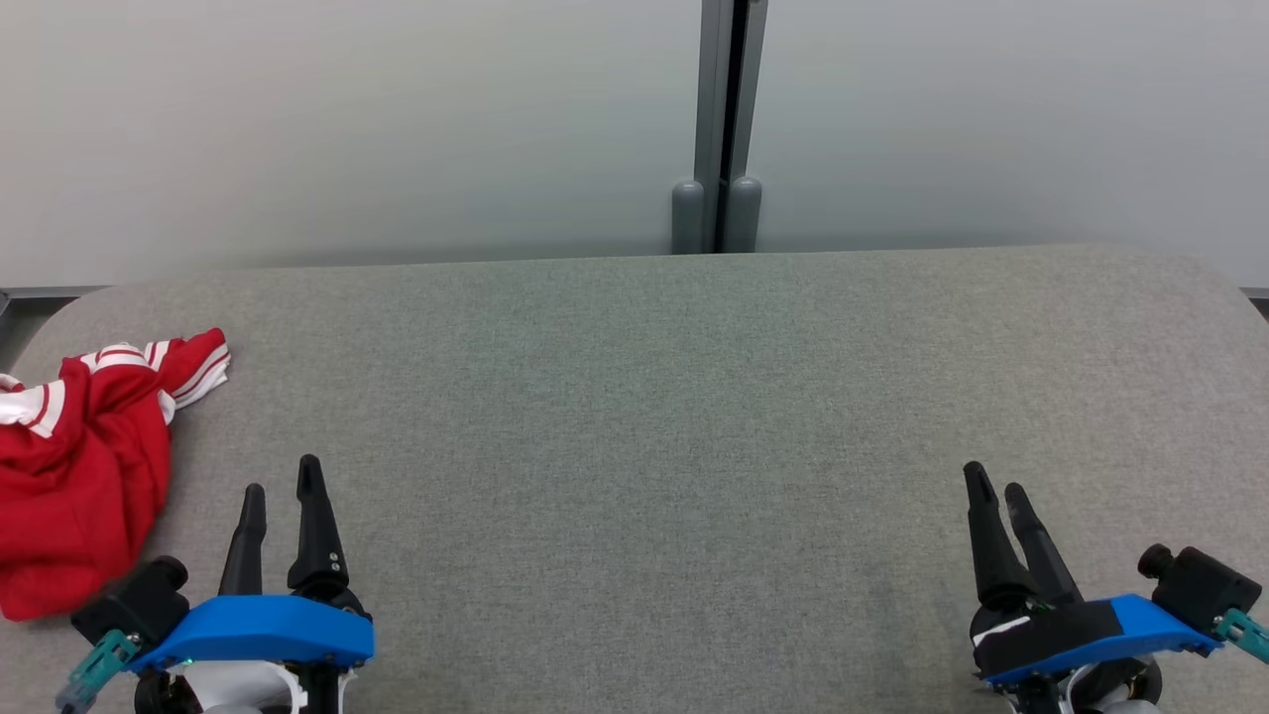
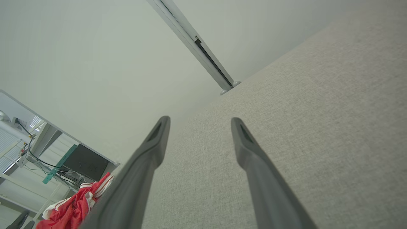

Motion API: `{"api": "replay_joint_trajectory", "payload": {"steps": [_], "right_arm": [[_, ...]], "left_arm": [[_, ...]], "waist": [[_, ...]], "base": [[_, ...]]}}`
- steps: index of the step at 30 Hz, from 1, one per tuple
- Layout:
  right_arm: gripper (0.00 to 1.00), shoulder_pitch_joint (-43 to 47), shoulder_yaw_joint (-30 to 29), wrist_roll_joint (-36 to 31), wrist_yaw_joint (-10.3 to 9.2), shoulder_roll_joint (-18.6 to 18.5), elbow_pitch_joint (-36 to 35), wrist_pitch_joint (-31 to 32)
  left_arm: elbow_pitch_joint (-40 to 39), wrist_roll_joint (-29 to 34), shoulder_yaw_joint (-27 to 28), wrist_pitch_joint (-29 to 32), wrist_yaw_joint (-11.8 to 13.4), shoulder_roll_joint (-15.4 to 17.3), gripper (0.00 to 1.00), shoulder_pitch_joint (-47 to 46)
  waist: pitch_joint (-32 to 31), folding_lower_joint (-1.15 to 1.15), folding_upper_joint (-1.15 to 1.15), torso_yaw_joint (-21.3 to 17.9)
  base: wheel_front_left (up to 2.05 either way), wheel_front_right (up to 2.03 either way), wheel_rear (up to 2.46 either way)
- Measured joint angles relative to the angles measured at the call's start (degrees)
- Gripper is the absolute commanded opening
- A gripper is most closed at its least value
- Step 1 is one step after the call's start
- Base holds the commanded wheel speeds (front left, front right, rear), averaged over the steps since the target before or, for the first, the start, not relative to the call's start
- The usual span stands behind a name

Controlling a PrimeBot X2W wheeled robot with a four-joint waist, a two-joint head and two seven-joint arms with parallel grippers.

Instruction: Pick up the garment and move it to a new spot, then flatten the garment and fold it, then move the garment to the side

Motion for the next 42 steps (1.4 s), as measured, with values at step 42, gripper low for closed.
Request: {"api": "replay_joint_trajectory", "payload": {"steps": [42], "right_arm": [[1.00,-1.38,1.54,-26.32,0.16,-0.19,5.35,-5.75]], "left_arm": [[6.89,21.09,-2.40,-1.54,3.39,0.46,1.00,-2.50]], "waist": [[-0.20,0.00,0.00,0.24]], "base": [[0.00,0.00,0.00]]}}
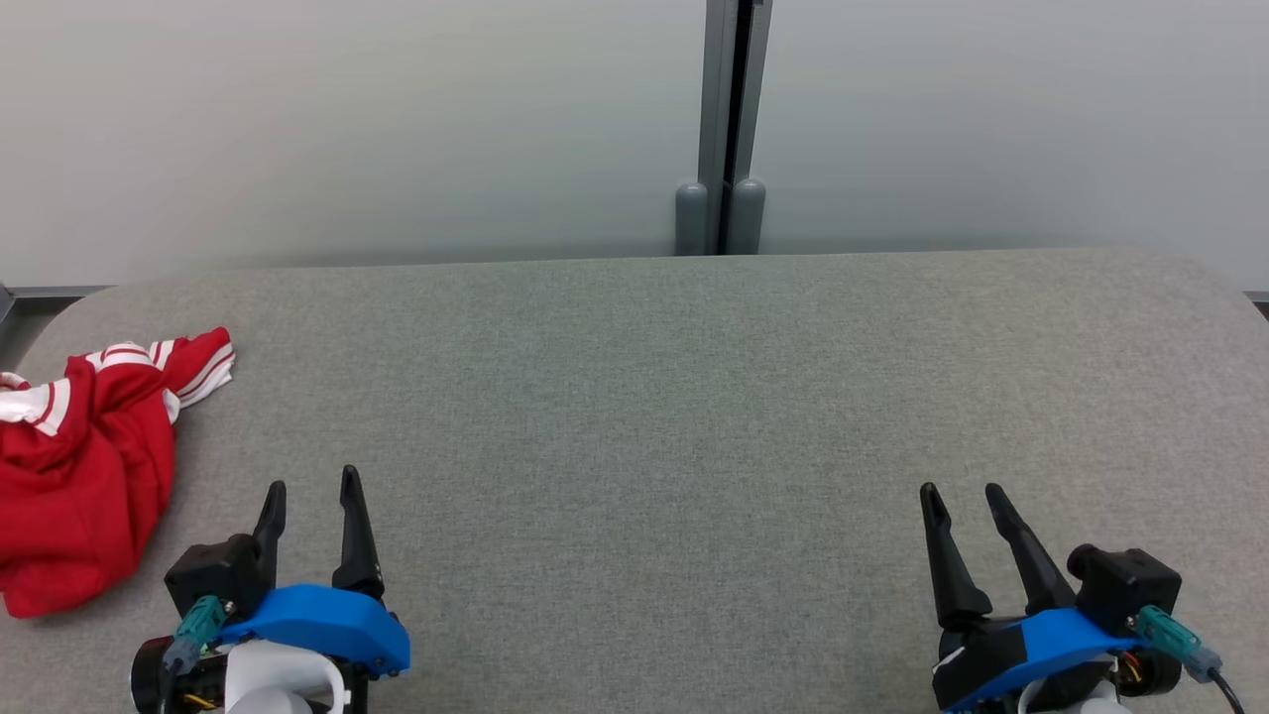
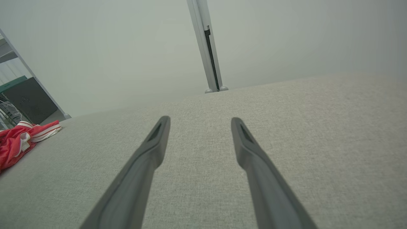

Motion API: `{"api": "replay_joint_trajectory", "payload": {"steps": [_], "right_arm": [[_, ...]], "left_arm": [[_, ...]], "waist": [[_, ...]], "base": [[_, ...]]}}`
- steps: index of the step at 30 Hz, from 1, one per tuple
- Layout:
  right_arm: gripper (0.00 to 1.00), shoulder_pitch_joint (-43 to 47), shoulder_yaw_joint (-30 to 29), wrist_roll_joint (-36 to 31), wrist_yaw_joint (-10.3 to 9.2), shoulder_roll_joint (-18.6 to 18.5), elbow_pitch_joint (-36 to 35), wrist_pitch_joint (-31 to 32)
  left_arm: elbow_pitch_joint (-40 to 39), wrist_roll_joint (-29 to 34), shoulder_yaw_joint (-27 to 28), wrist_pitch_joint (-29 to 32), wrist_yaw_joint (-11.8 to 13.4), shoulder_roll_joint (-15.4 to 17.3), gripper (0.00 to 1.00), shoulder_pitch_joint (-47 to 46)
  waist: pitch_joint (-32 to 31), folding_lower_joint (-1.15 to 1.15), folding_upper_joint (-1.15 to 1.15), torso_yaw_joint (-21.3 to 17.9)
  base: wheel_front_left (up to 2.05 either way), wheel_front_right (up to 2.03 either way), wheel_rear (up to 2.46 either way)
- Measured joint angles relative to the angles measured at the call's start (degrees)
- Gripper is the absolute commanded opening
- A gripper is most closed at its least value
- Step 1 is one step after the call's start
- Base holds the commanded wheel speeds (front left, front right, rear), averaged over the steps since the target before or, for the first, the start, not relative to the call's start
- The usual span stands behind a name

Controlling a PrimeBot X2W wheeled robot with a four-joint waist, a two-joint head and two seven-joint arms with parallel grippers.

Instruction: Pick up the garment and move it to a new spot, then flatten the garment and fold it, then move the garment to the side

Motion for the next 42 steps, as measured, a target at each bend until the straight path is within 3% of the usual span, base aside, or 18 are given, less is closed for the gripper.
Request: {"api": "replay_joint_trajectory", "payload": {"steps": [24,35,42], "right_arm": [[1.00,-1.33,-1.45,-12.18,0.01,-0.16,4.98,-2.52],[1.00,-1.90,-0.35,-3.82,0.01,-0.18,3.99,-2.54],[1.00,-1.91,0.23,-2.19,0.01,-0.18,3.78,-2.54]], "left_arm": [[-4.94,7.95,-0.86,6.30,3.99,0.20,1.00,1.19],[-5.50,7.09,-0.82,6.37,4.36,0.49,1.00,1.57],[-5.43,6.75,-0.96,6.21,4.48,0.67,1.00,1.83]], "waist": [[-0.08,0.00,0.00,-0.15],[-0.26,0.00,0.00,-0.26],[-0.64,0.00,0.00,-0.20]], "base": [[0.00,0.00,0.00],[0.00,0.00,0.00],[0.00,0.00,0.00]]}}
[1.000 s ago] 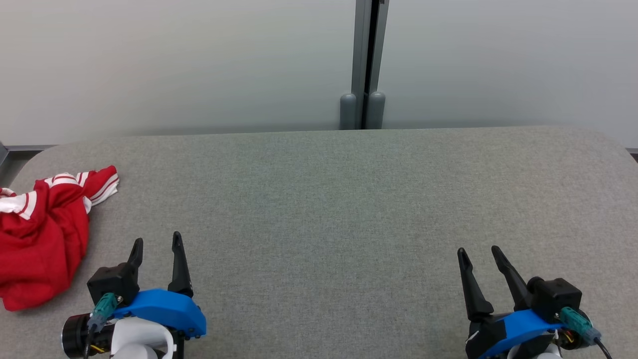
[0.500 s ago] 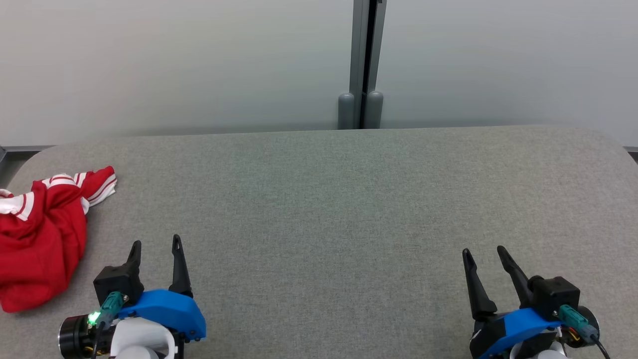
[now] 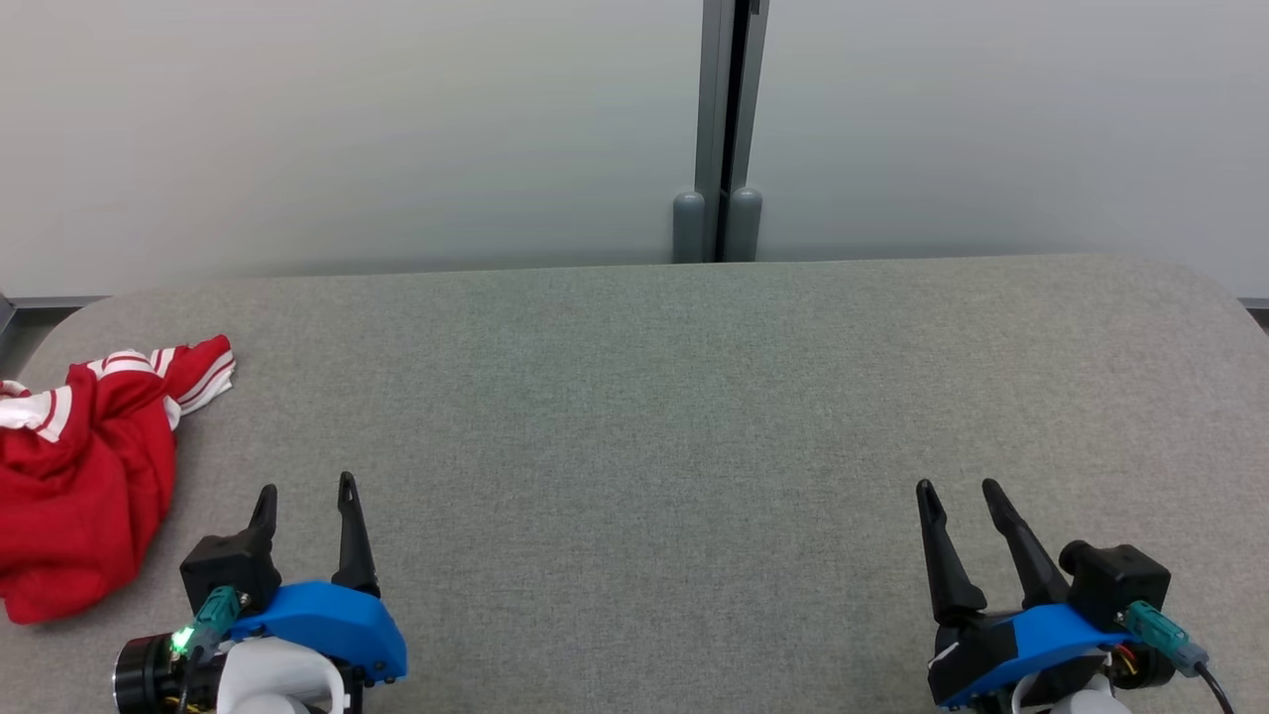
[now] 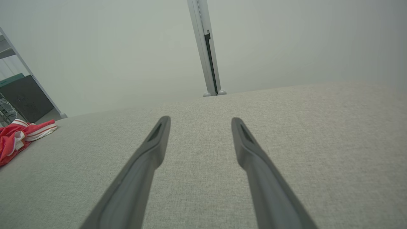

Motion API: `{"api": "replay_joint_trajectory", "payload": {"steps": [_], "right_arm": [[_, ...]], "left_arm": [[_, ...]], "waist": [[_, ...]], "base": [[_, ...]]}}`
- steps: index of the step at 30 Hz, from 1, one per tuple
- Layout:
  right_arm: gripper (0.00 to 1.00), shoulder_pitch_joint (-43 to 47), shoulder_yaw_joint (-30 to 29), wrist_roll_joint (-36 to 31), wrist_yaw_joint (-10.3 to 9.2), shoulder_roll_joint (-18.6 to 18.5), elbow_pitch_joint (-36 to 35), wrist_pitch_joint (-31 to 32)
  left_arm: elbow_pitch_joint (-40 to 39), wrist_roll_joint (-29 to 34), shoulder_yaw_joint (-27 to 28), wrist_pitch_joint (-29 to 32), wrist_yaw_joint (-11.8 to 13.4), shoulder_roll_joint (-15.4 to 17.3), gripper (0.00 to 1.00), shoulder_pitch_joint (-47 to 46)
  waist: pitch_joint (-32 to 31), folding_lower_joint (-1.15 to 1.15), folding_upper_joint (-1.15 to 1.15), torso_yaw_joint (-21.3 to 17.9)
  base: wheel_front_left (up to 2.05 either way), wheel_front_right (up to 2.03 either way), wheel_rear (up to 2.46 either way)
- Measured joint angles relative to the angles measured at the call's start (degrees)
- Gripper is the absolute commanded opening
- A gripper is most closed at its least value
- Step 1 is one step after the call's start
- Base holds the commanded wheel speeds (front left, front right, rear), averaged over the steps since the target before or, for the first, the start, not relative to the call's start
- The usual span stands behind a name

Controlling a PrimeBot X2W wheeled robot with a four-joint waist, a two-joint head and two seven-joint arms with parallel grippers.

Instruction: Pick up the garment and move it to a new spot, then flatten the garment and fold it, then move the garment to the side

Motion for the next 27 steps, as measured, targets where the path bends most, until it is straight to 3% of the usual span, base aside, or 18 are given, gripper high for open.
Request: {"api": "replay_joint_trajectory", "payload": {"steps": [16,27], "right_arm": [[1.00,0.12,0.38,1.01,0.00,-0.01,0.42,-0.02],[1.00,-0.40,1.13,1.45,0.00,-0.02,0.07,-0.05]], "left_arm": [[-0.25,-0.69,-0.75,-0.48,0.52,0.62,1.00,0.65],[-1.78,-0.74,-0.85,-2.40,0.79,2.02,1.00,-0.20]], "waist": [[-0.41,0.00,0.00,0.66],[0.15,0.00,0.00,6.20]], "base": [[0.00,0.00,0.00],[0.00,0.00,0.00]]}}
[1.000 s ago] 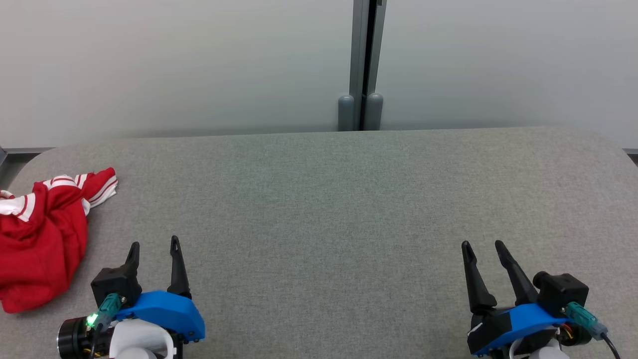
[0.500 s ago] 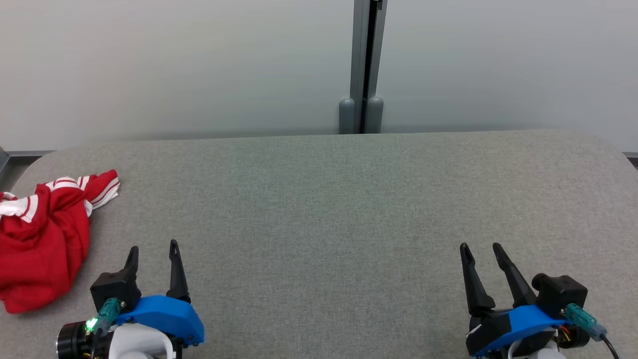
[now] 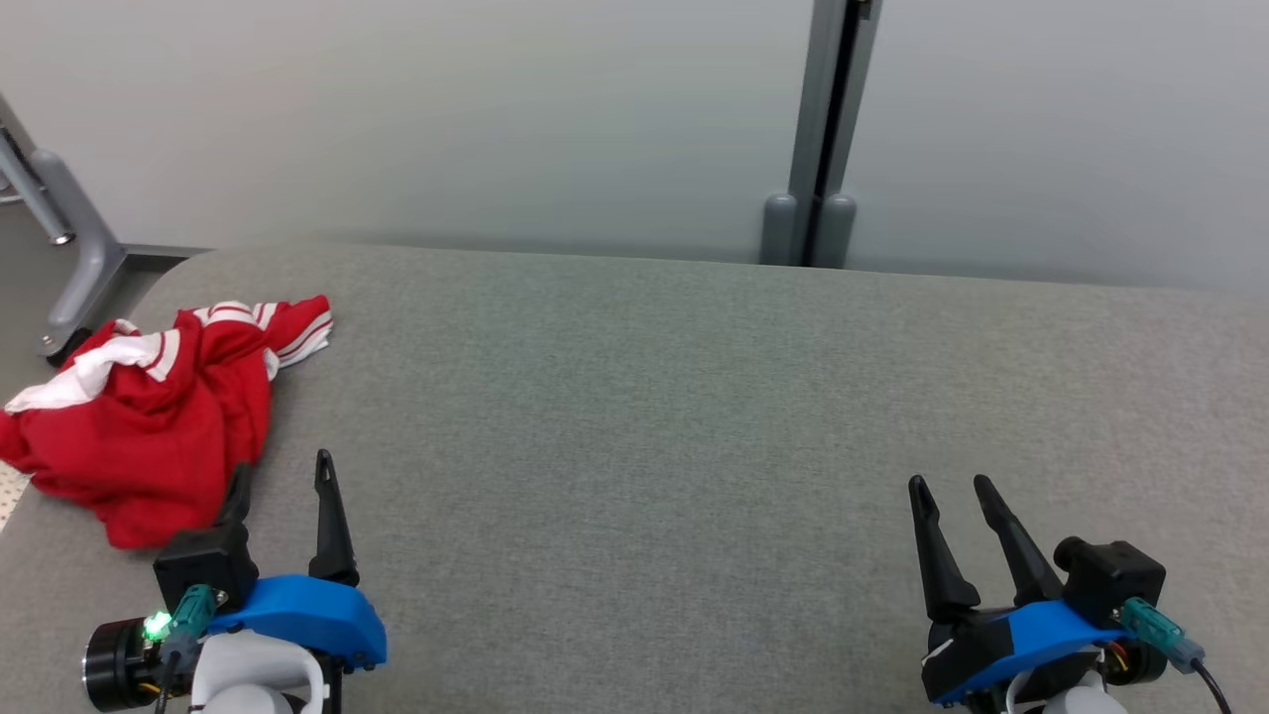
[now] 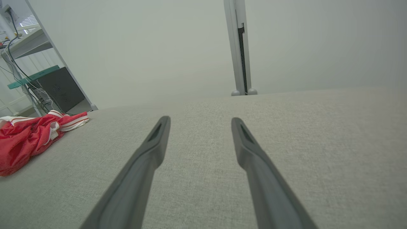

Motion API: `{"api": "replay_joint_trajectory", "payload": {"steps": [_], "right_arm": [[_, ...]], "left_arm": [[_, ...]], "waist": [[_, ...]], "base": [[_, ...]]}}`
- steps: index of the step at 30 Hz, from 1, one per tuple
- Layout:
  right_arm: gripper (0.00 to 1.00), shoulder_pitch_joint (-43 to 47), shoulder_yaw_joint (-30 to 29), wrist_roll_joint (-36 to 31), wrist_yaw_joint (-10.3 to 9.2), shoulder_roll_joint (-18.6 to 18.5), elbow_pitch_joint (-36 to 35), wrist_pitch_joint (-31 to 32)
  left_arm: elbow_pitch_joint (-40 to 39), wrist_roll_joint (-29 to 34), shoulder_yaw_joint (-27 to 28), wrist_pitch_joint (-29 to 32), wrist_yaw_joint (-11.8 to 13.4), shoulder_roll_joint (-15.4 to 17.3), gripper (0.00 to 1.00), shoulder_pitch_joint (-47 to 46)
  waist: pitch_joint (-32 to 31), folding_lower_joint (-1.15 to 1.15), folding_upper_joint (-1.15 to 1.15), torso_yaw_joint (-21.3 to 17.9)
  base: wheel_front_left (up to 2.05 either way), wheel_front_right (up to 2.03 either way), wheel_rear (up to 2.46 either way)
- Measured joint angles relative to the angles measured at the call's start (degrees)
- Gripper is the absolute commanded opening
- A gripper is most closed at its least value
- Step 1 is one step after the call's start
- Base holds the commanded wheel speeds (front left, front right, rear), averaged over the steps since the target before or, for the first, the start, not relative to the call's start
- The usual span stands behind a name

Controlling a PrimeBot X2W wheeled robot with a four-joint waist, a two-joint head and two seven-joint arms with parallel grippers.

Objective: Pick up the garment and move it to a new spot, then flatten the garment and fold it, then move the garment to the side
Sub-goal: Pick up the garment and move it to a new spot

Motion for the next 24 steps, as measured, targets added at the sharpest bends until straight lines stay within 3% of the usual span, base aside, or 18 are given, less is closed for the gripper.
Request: {"api": "replay_joint_trajectory", "payload": {"steps": [24], "right_arm": [[1.00,-0.76,0.24,-2.42,0.01,0.02,-1.52,0.00]], "left_arm": [[-4.14,-1.99,3.28,-3.77,2.29,2.61,1.00,3.28]], "waist": [[2.81,0.00,0.00,19.24]], "base": [[0.00,0.00,0.00]]}}
